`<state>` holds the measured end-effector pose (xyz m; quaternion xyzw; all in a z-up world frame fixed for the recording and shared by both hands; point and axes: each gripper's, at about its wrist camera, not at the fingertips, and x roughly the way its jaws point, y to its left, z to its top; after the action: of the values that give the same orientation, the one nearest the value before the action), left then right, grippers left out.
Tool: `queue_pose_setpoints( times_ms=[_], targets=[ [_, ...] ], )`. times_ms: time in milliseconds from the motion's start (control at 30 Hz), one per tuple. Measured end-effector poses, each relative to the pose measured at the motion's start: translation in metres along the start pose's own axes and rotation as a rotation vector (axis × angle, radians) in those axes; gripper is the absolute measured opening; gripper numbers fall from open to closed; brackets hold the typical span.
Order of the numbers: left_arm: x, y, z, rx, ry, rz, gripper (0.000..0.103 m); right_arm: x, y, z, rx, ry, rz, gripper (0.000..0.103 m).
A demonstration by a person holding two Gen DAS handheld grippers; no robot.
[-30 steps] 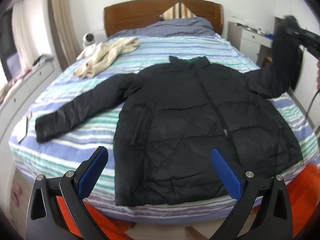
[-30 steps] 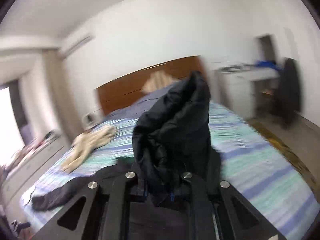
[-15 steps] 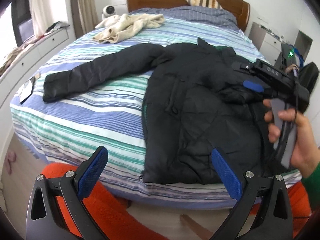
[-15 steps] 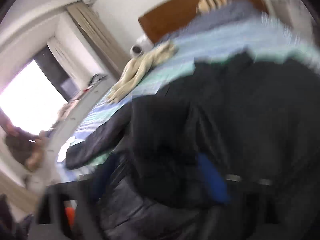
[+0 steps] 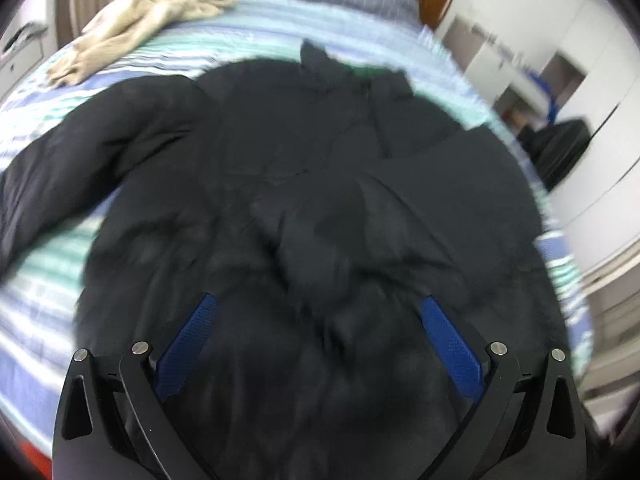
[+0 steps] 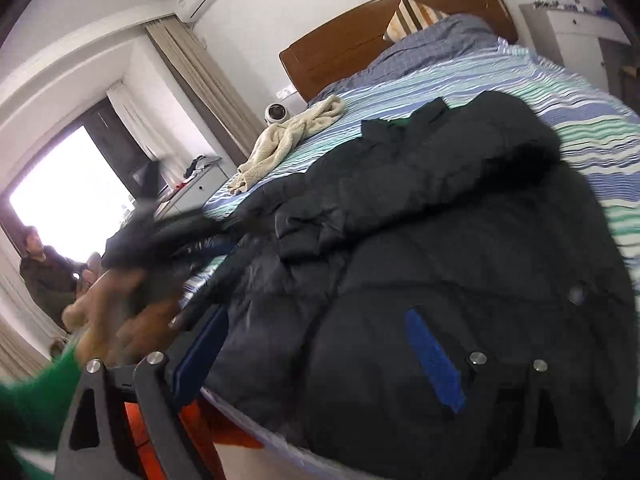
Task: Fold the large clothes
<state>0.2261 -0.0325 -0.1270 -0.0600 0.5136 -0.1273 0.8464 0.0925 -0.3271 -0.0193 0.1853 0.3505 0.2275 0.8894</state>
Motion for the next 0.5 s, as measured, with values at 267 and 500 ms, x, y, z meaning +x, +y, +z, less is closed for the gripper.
queue_pose_setpoints(
  times_ms=[267,500],
  targets=[
    [0.001,-0.033,0.045,0.166,-0.043,0.151,0.011,-0.044,-0.042,-0.020,0.086,-0.024,-0.094,0.092],
    [-0.019,0.017,0.108,0.114,-0.196,0.285,0.012,-0.051,-0.067,0.009,0.124,-0.064,-0.086,0.092]
  ],
)
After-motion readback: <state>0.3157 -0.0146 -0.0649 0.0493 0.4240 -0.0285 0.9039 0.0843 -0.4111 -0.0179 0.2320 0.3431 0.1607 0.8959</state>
